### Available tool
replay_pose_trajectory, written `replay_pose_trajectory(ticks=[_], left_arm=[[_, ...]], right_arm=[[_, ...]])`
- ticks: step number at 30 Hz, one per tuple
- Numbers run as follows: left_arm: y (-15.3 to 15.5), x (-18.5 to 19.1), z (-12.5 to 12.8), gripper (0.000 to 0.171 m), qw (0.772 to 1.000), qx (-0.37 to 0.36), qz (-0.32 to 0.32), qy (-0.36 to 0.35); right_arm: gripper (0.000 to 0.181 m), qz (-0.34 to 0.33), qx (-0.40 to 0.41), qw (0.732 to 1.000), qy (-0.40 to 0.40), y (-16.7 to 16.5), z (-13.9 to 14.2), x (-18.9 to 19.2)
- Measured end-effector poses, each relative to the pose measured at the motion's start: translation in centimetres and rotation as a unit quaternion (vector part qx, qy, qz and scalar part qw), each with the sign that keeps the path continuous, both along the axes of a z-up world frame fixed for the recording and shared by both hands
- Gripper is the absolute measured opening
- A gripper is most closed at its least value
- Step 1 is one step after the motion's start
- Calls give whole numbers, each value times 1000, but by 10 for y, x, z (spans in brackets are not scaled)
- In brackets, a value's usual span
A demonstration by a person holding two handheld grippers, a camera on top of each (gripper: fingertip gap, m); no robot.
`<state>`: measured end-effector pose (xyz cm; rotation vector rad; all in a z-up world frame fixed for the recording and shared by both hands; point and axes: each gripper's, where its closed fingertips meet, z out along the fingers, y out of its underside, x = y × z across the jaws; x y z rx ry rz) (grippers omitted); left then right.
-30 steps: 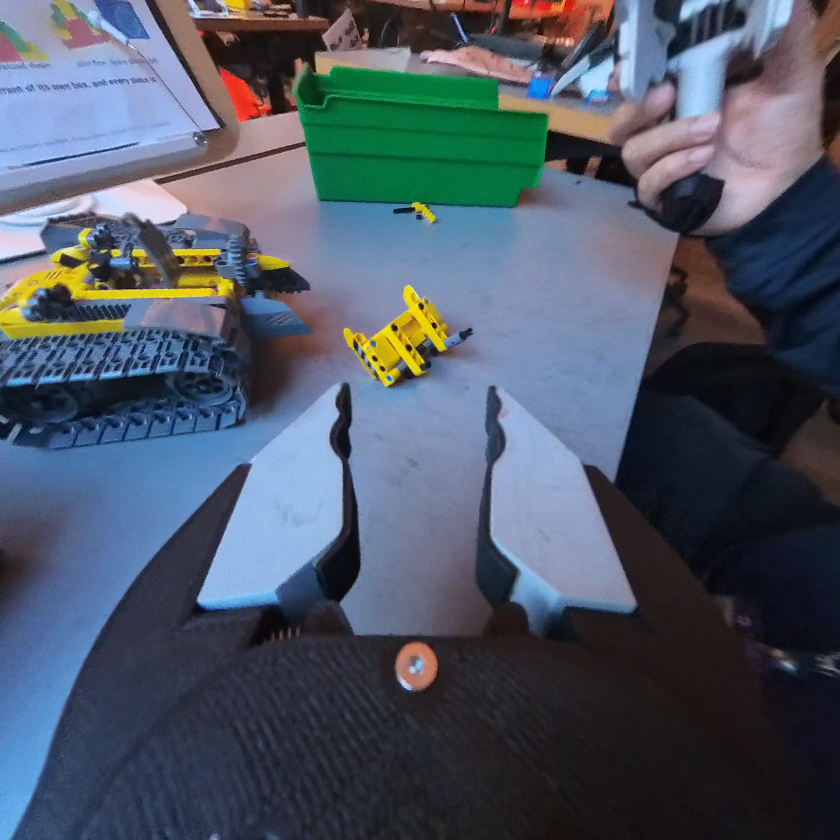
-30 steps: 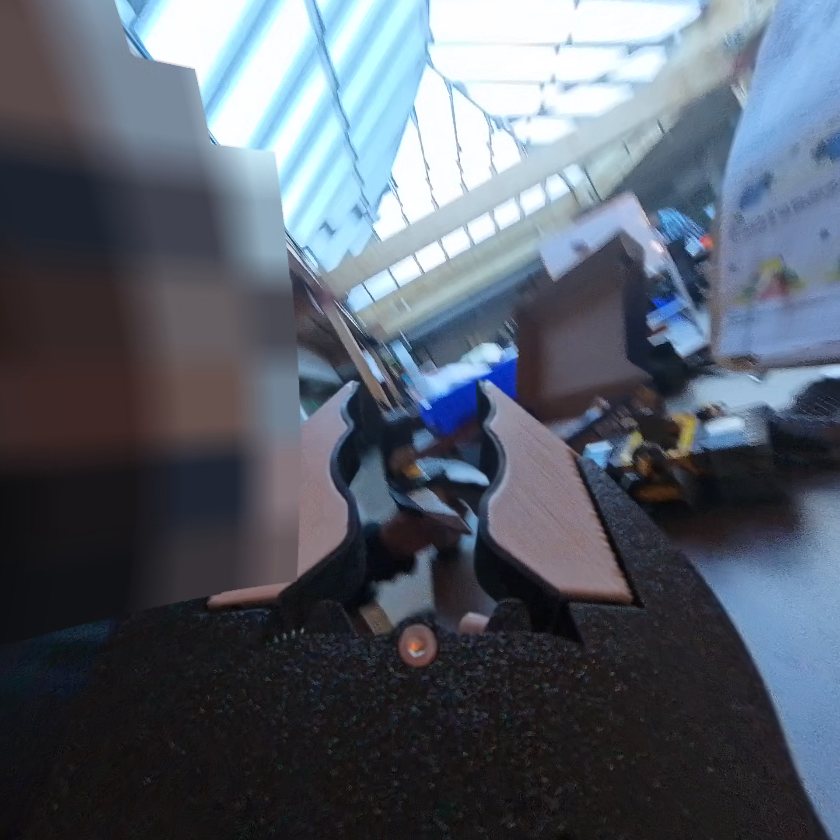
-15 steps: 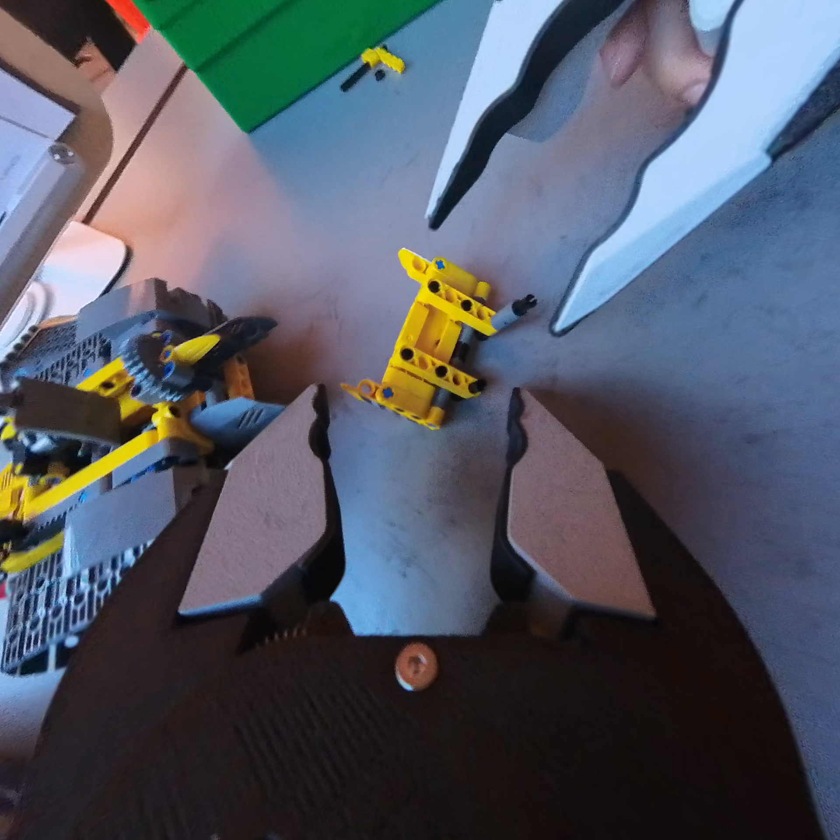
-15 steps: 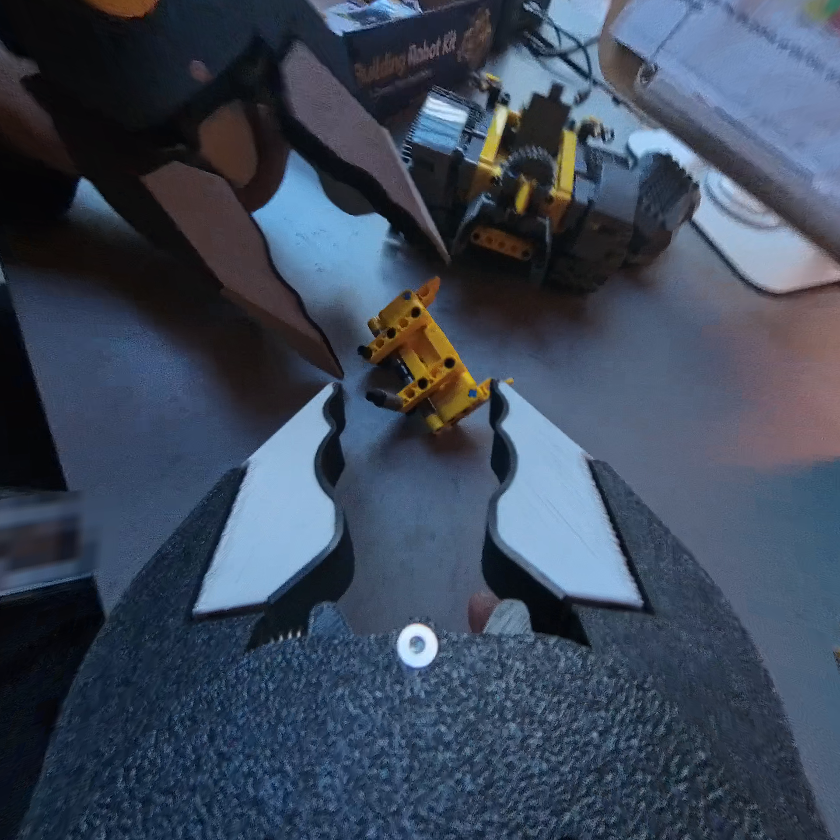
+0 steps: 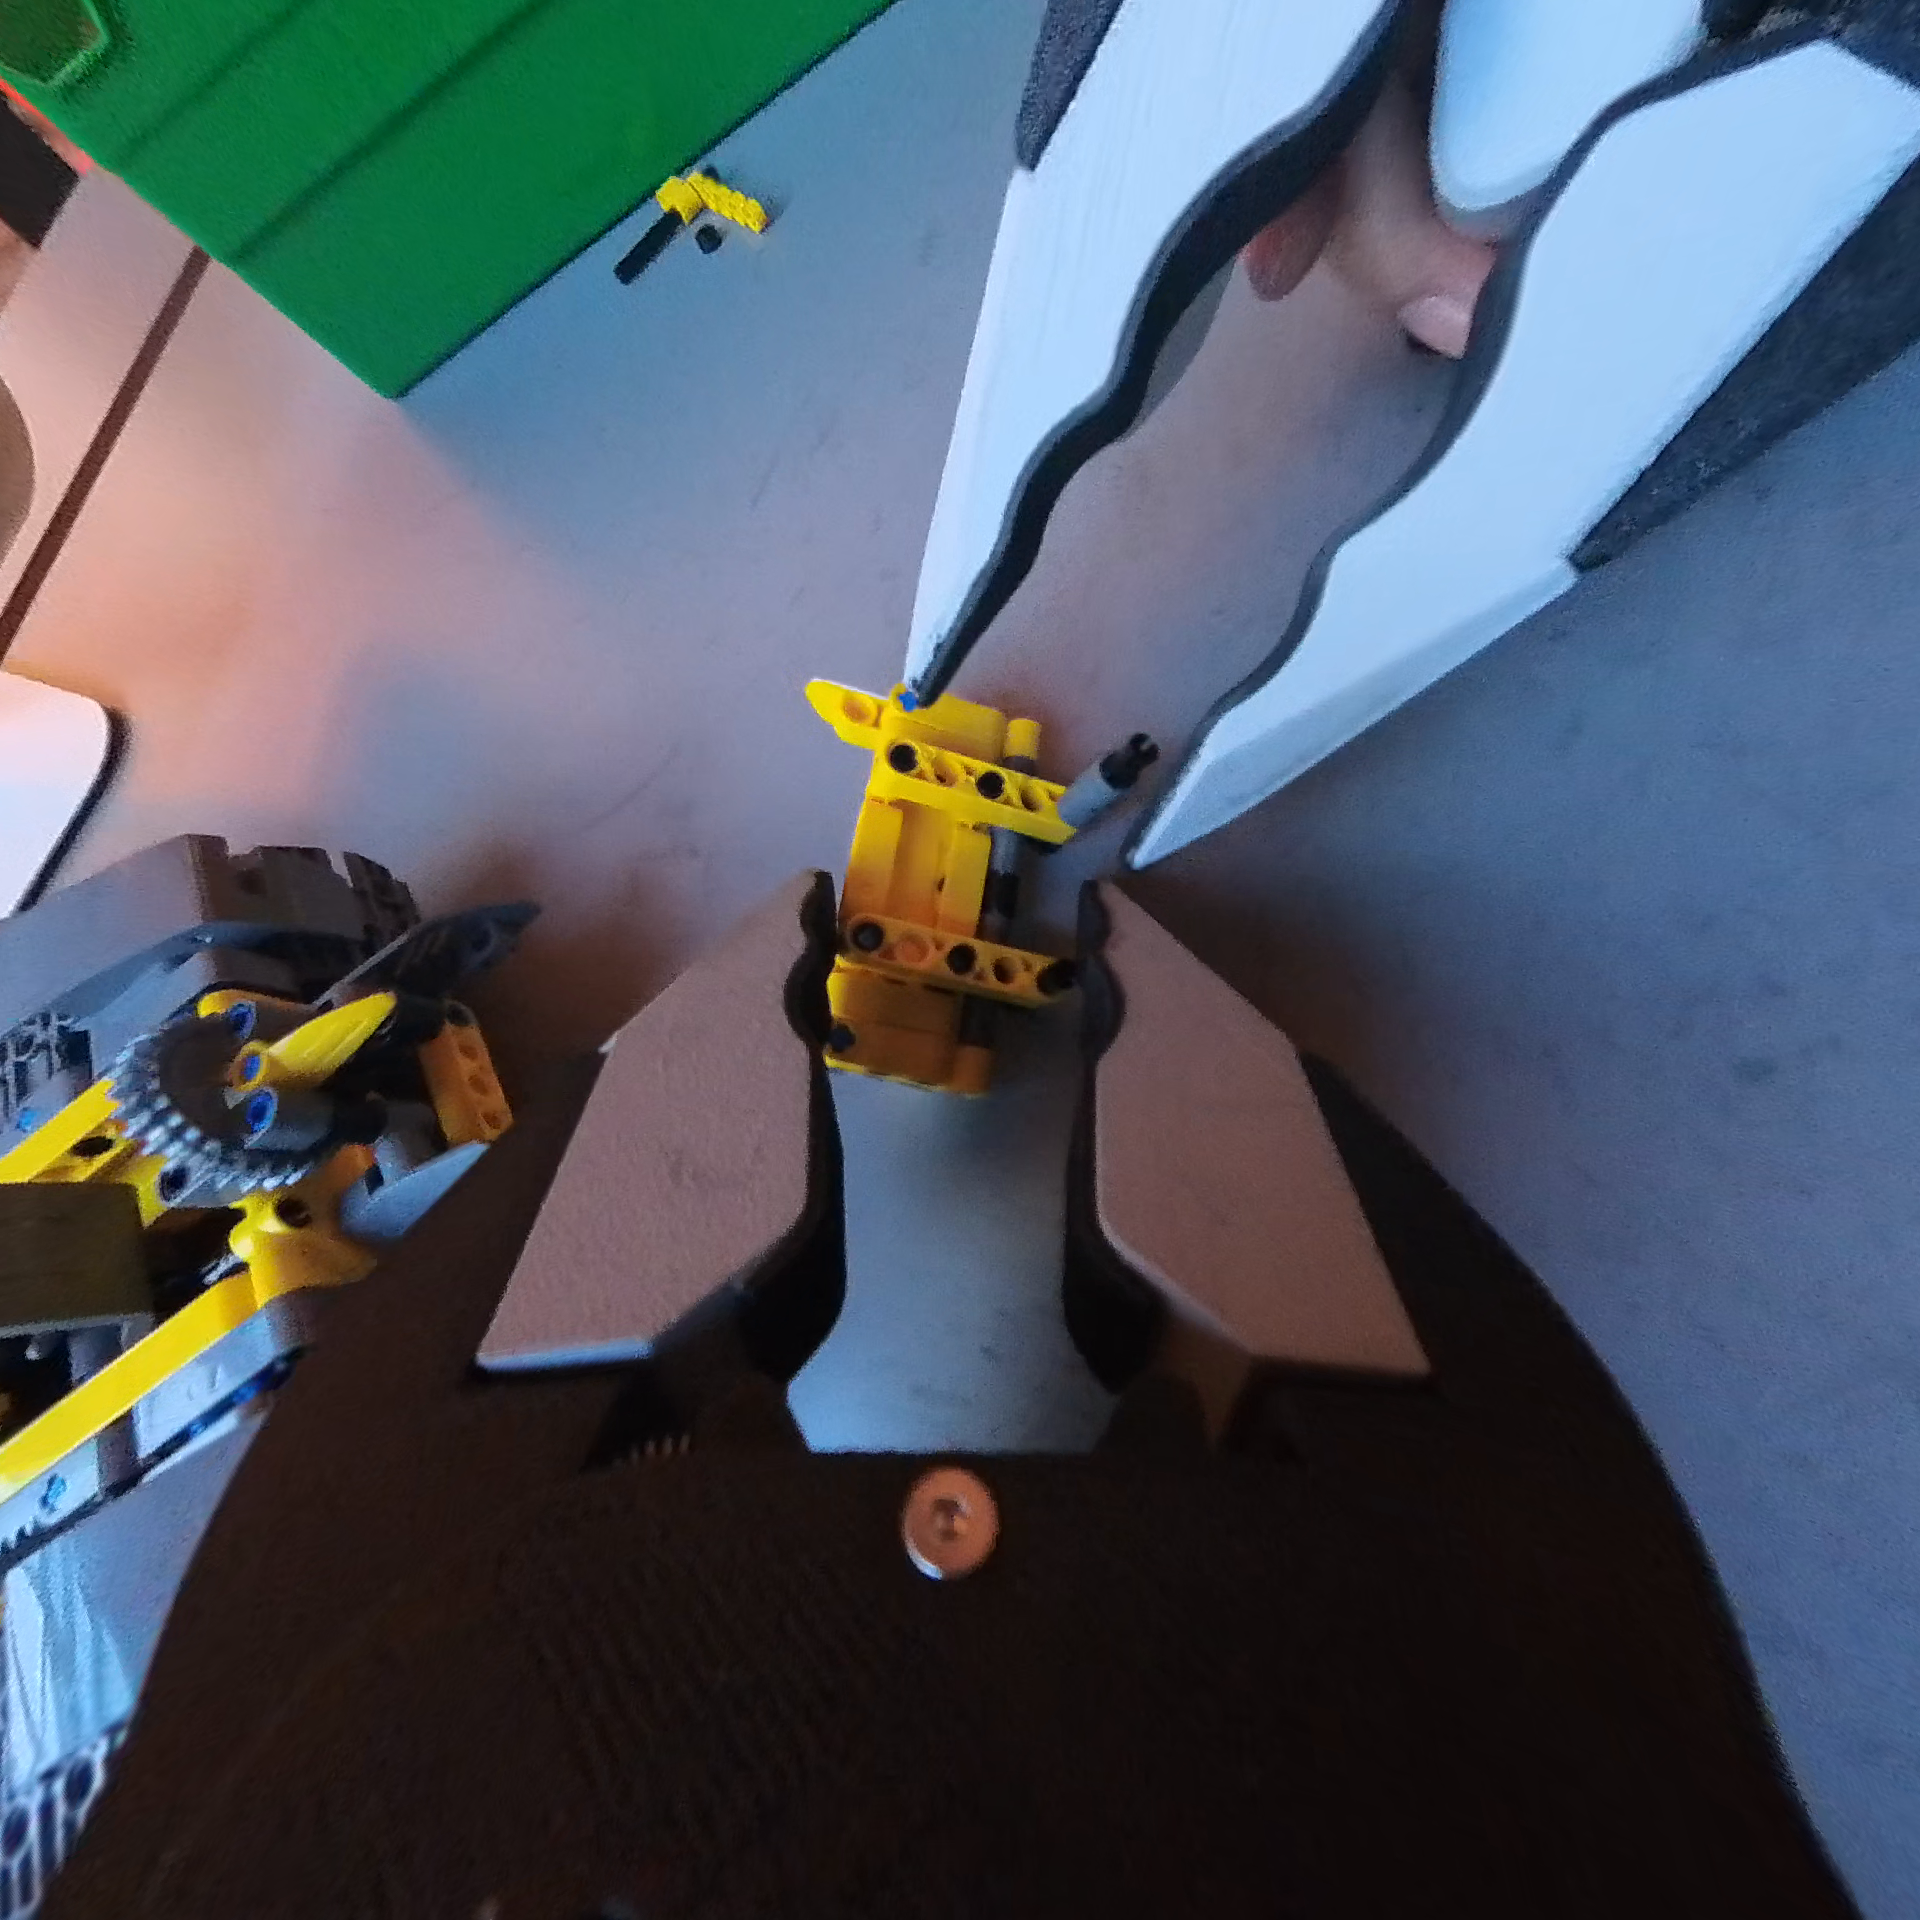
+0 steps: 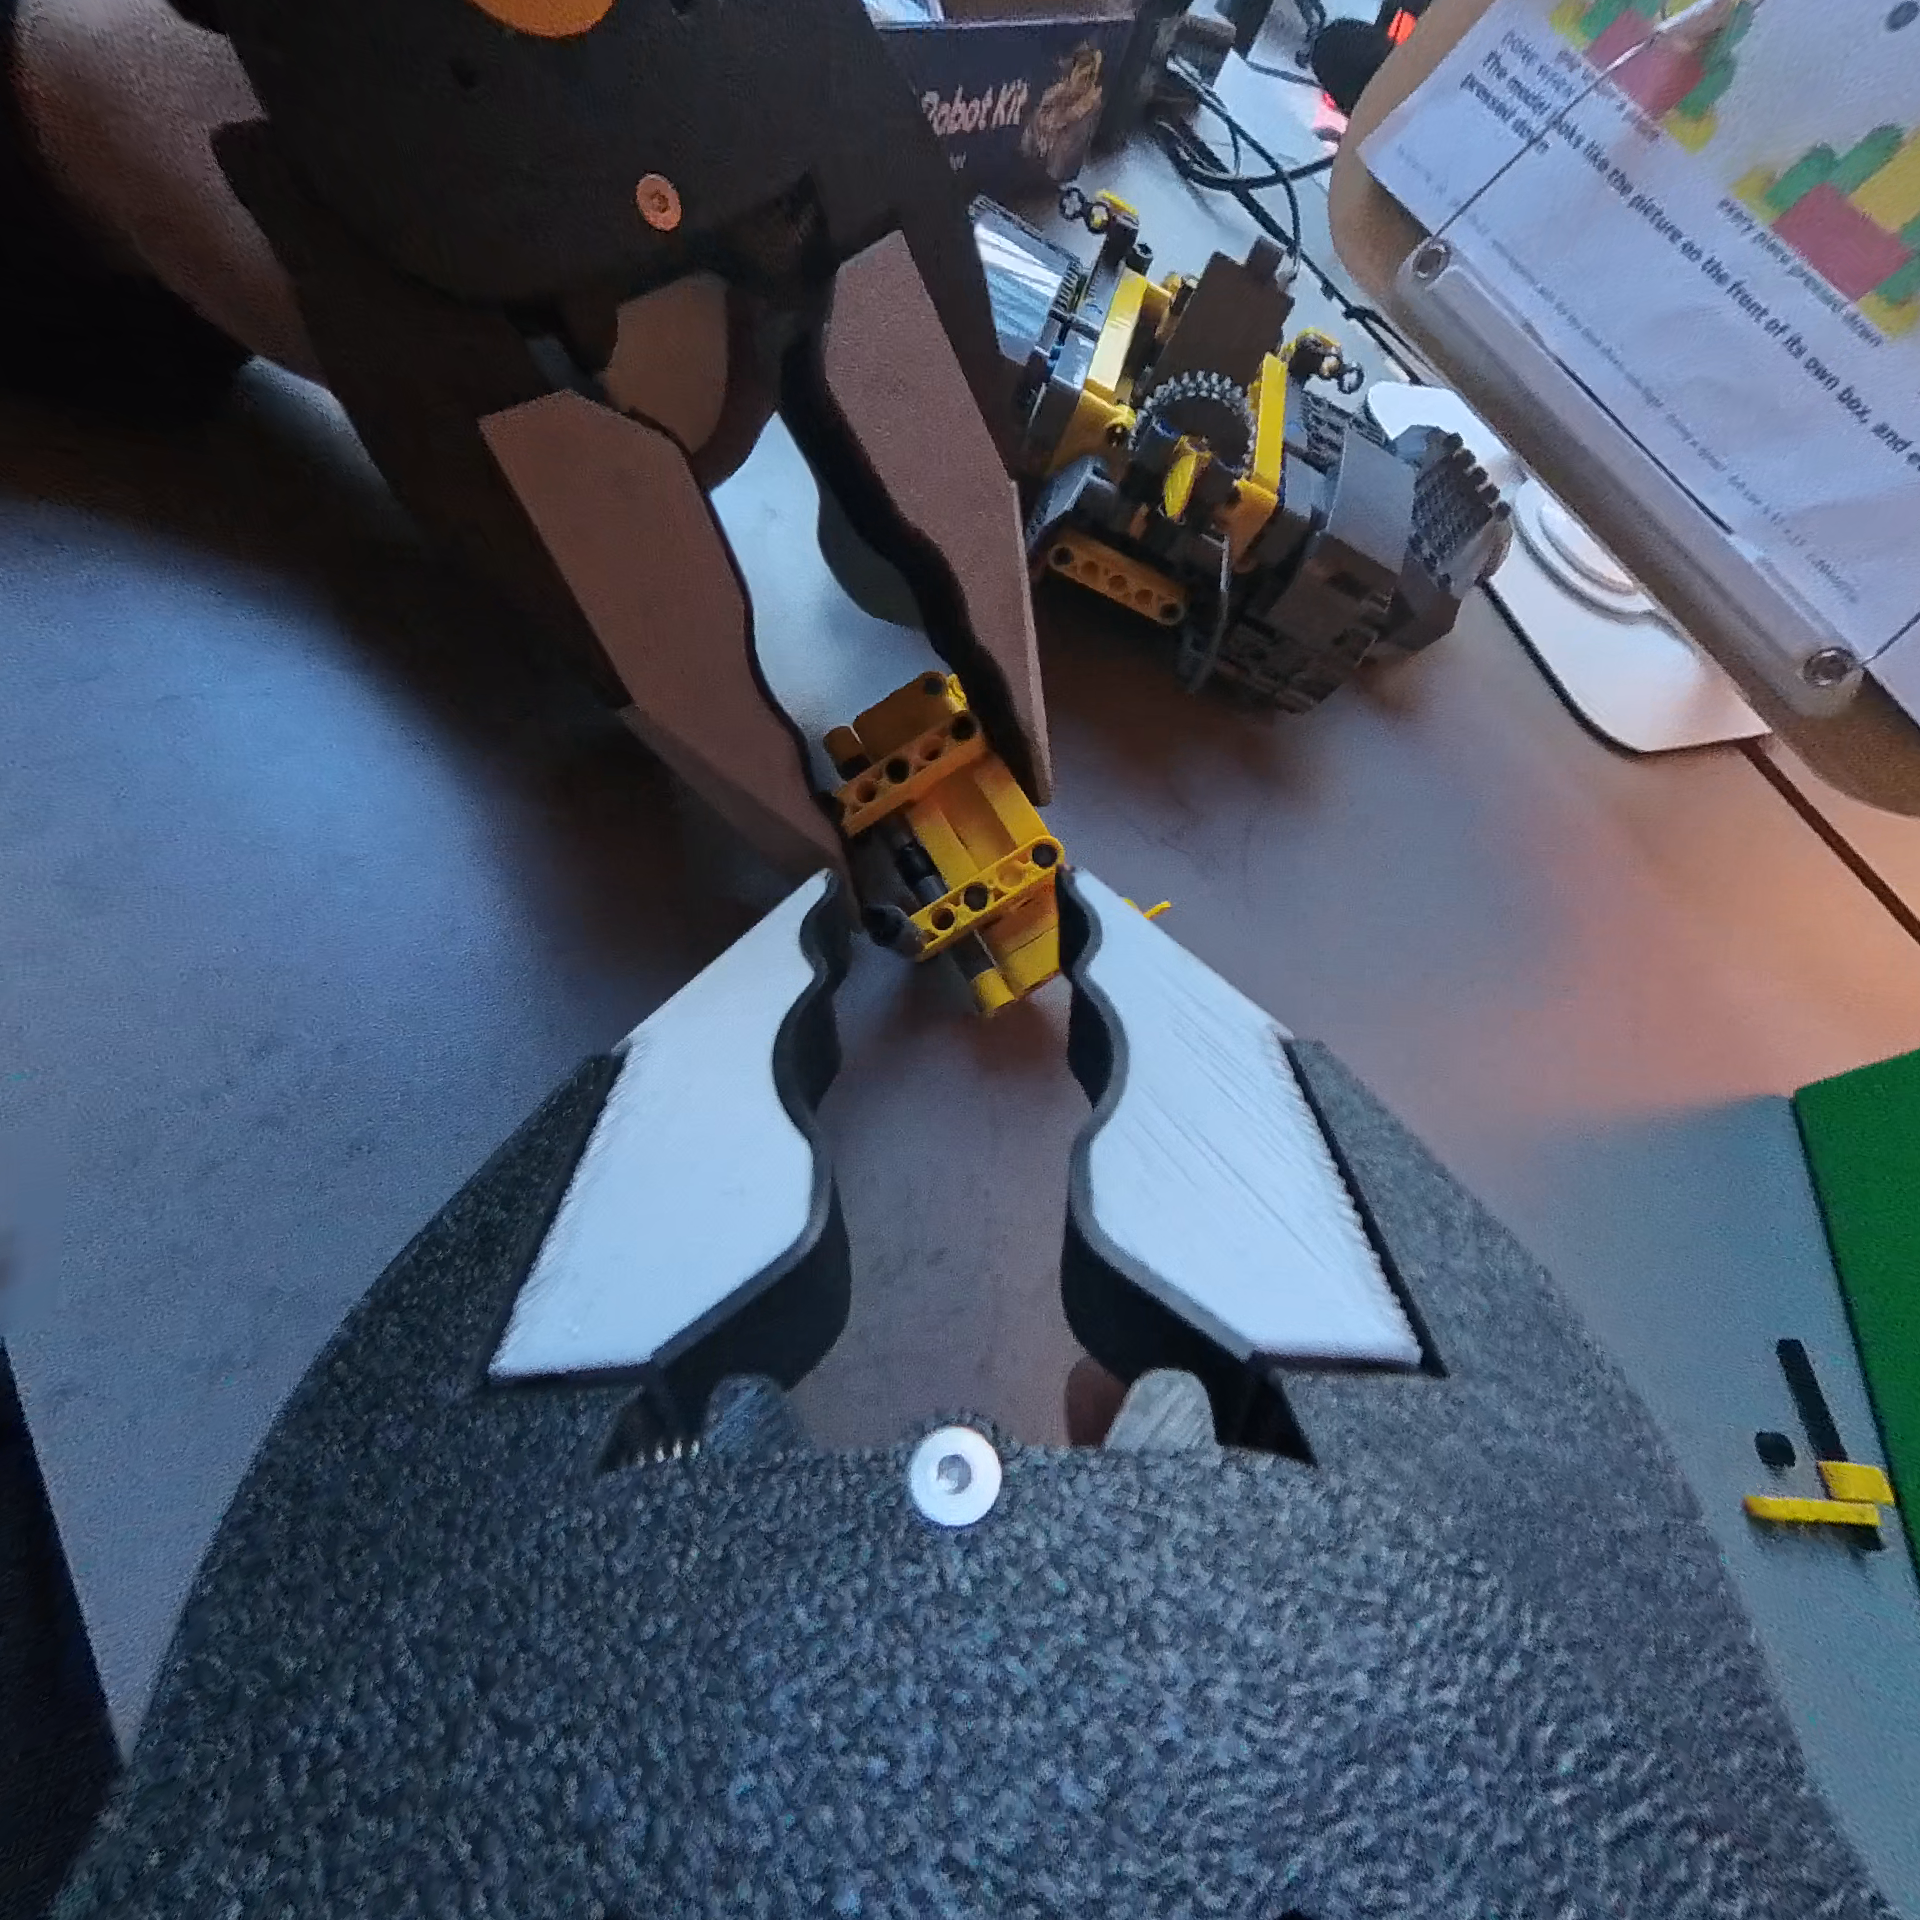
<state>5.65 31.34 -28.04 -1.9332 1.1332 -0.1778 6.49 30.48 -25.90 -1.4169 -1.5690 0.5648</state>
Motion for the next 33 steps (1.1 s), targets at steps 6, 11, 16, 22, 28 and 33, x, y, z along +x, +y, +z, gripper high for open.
replay_pose_trajectory(ticks=[6, 11, 16, 22, 28, 33], left_arm=[[-2, -2, 0, 44, 1000, 3, 7, 4], [-3, -2, 0, 44, 1000, 0, 13, 0], [5, -5, 5, 41, 999, 2, 41, -20], [7, -8, -3, 41, 999, 1, 51, 12], [11, -12, -2, 41, 998, 11, 65, 19], [10, -11, 4, 40, 998, 16, 59, -6]], right_arm=[[47, 4, -4, 999, -35, 2, -11, -4], [32, 16, 27, 1000, 3, -3, 1, -3], [25, -121, 9, 987, 104, 54, 33, 38], [32, -332, -58, 933, 127, 162, 36, 126], [44, -397, -144, 906, -14, 213, -26, 139], [1, -388, -156, 907, -51, 218, -37, 135]])
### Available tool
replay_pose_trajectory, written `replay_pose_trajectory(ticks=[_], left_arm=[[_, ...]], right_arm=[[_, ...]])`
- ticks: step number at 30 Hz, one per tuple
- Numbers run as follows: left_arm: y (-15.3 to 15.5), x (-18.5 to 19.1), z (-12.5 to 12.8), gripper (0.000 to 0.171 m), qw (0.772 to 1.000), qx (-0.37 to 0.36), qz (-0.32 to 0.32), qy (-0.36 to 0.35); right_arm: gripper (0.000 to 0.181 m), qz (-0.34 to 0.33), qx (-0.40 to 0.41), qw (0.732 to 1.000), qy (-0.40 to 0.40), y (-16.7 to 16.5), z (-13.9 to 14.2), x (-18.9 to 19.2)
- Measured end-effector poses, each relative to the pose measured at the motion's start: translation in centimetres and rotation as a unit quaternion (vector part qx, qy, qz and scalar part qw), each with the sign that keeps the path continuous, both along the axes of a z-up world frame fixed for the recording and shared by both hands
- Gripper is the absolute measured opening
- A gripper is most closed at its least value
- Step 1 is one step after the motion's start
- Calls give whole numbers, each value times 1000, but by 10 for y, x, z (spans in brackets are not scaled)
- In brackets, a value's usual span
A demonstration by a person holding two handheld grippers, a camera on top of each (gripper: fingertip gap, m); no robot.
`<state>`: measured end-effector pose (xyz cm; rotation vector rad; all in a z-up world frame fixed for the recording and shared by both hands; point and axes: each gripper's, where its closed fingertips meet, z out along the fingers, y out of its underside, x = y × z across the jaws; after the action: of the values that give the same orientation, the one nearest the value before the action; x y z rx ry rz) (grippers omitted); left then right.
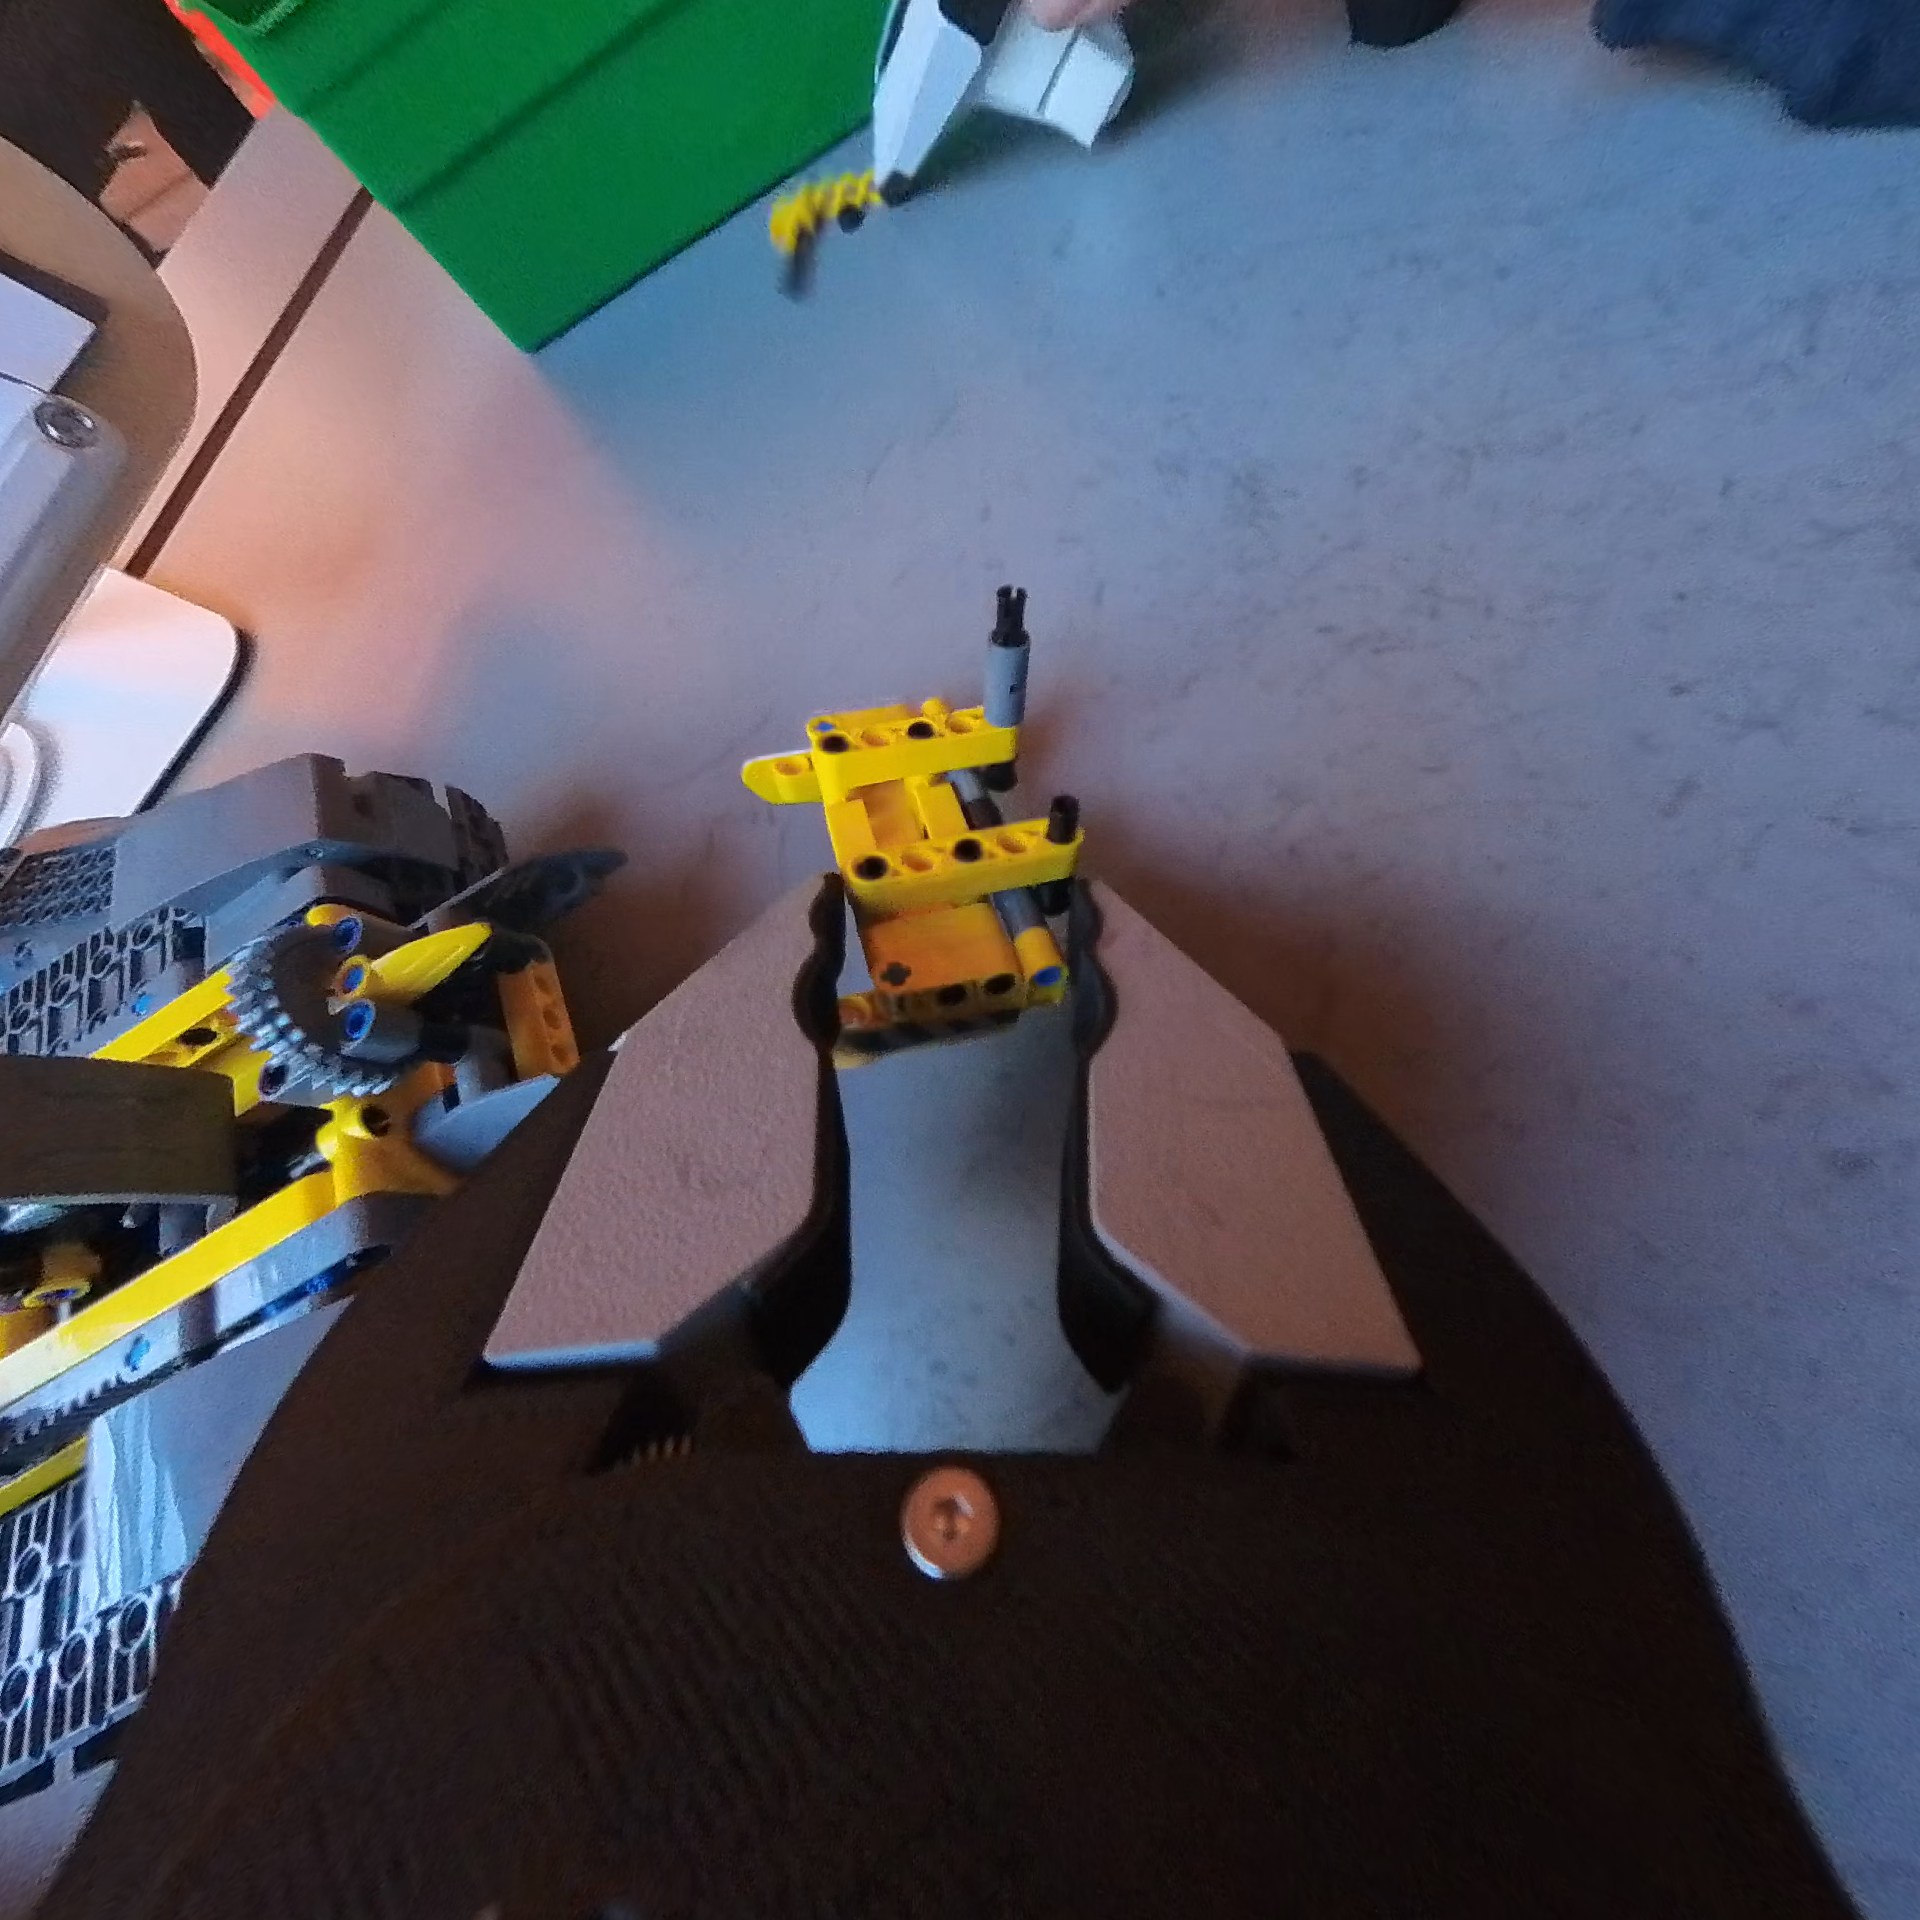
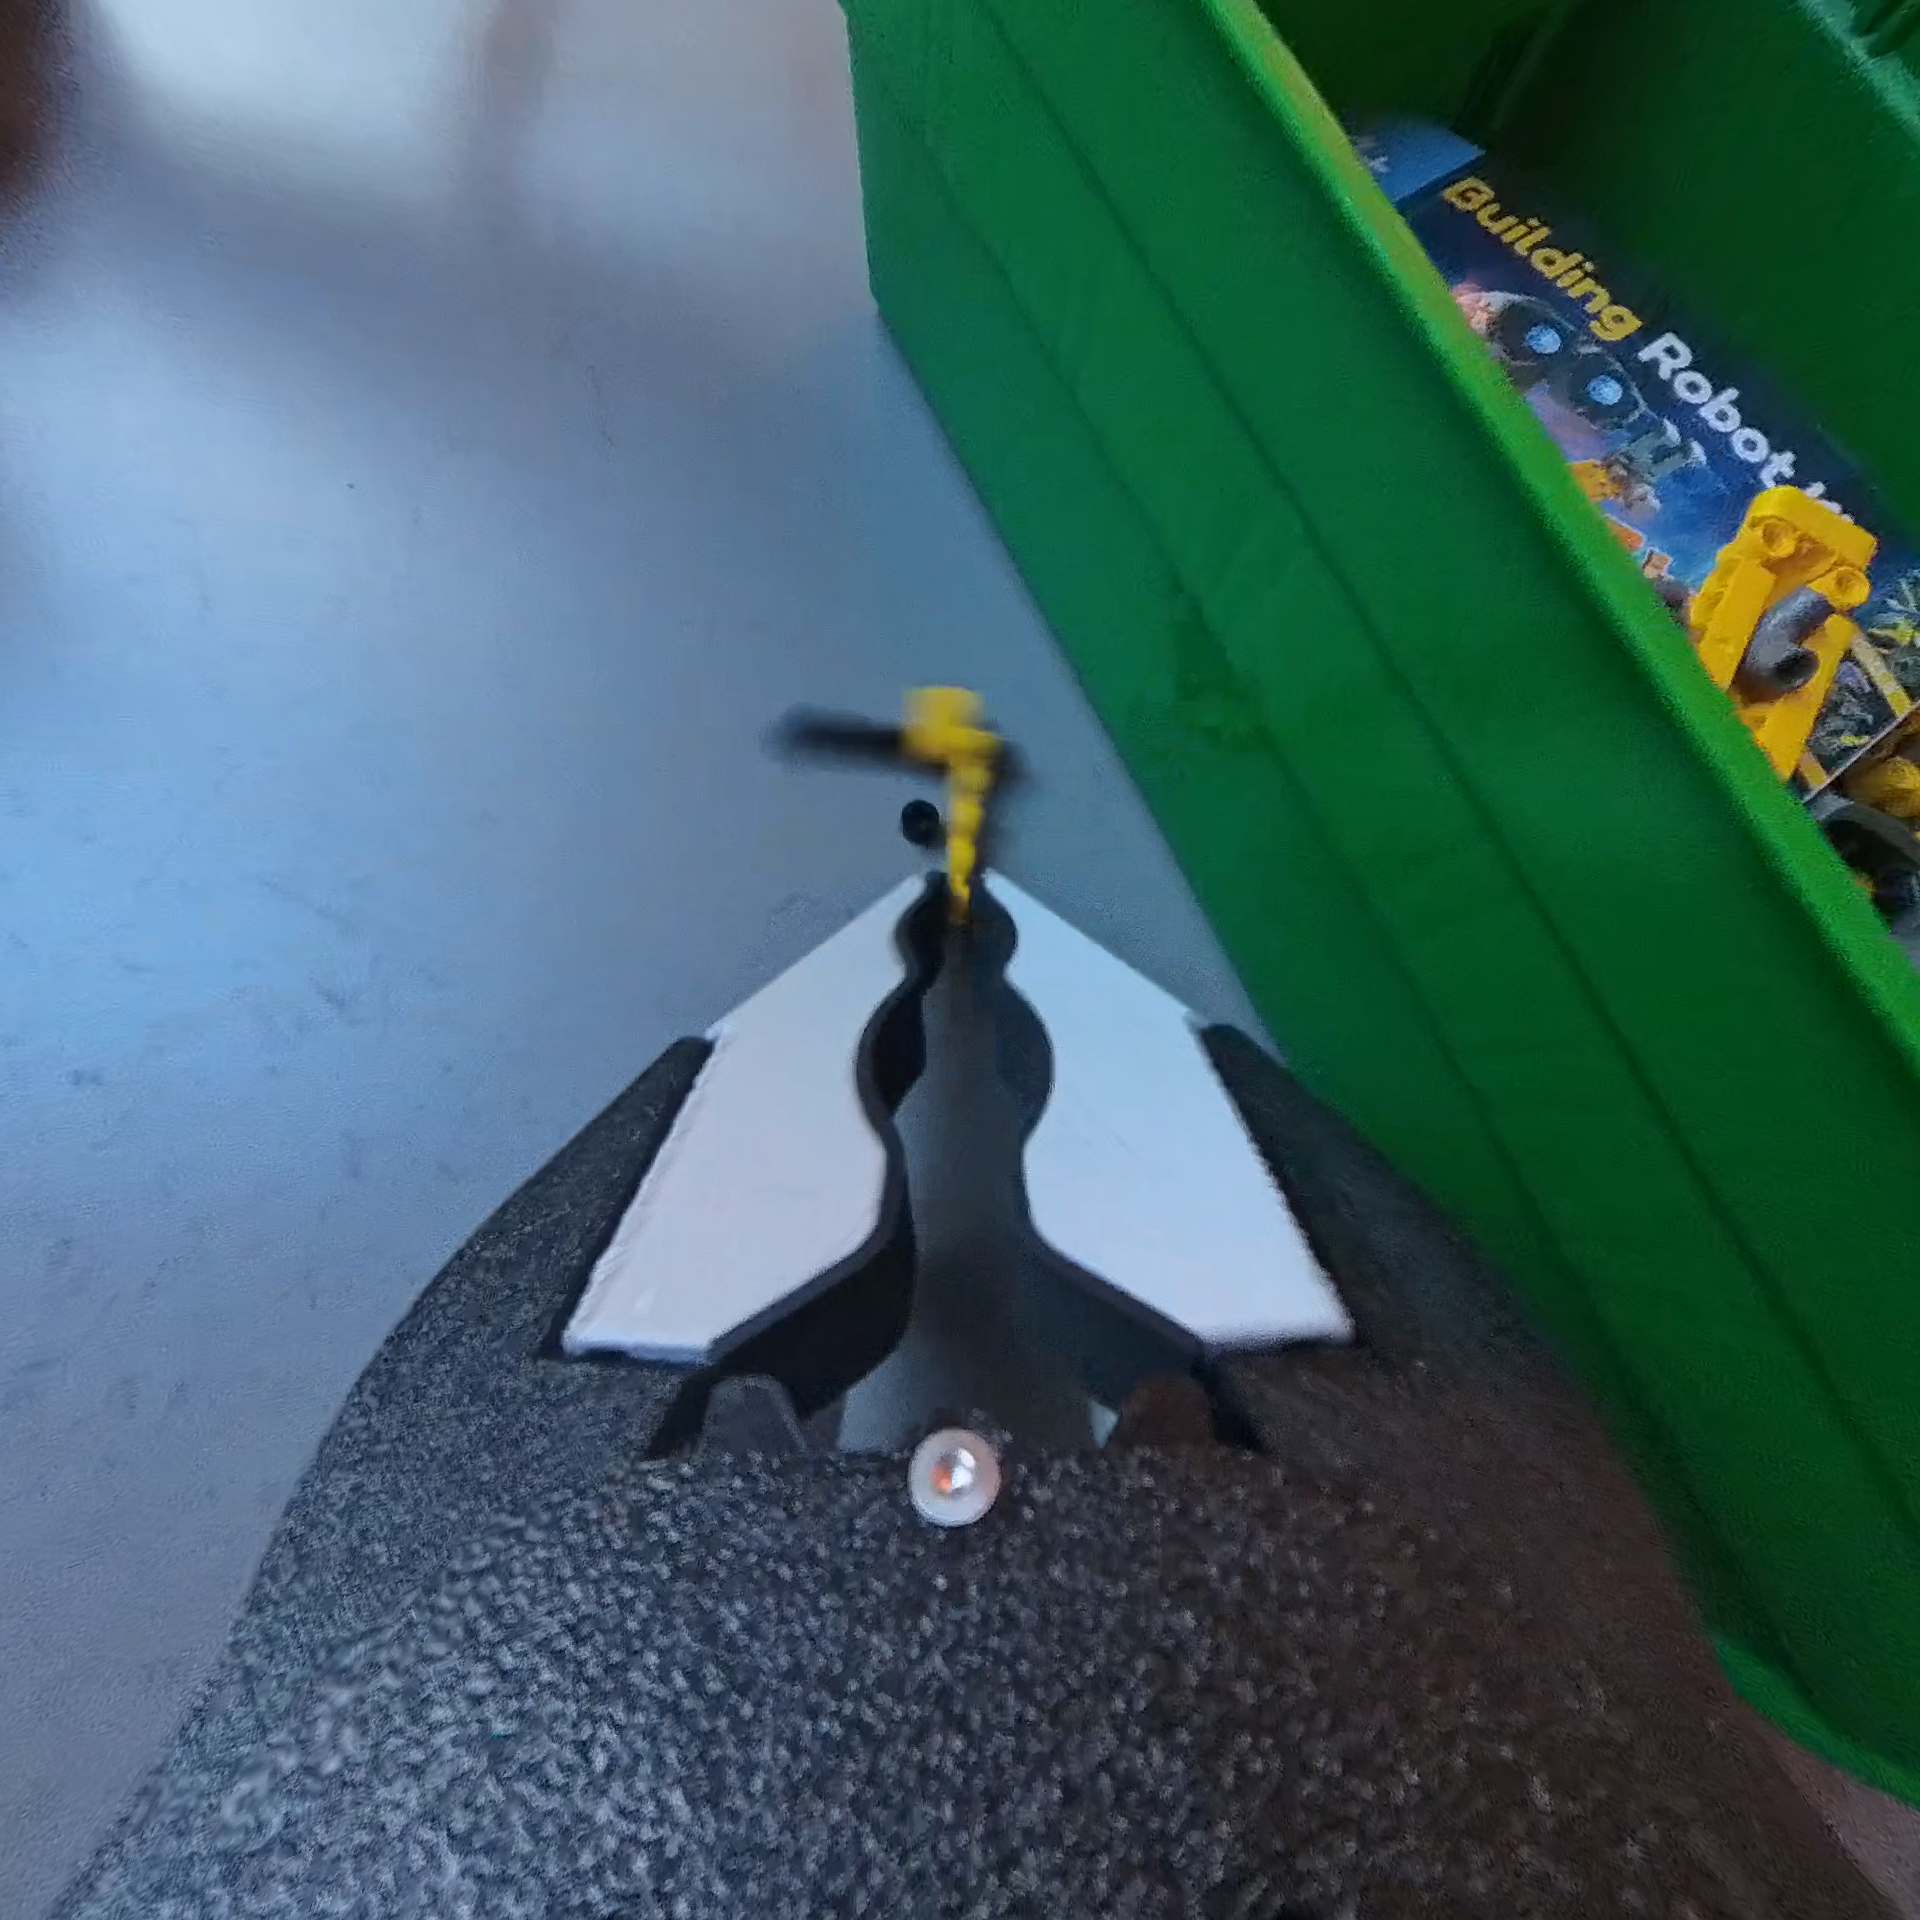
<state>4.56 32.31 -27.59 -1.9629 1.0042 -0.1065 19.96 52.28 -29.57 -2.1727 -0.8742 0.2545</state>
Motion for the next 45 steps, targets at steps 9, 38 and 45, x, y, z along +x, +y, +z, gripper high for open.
replay_pose_trajectory(ticks=[9, 38, 45], left_arm=[[-1, 4, 17, 39, 999, 29, -5, -26], [-7, 57, 38, 1, 981, -37, -61, -178], [-10, 62, 33, 11, 980, -51, -71, -178]], right_arm=[[1, 25, 157, 987, -10, -36, 42, 12], [27, 248, 280, 927, 23, -192, 61, -98], [0, 249, 289, 924, -1, -188, 60, -101]])
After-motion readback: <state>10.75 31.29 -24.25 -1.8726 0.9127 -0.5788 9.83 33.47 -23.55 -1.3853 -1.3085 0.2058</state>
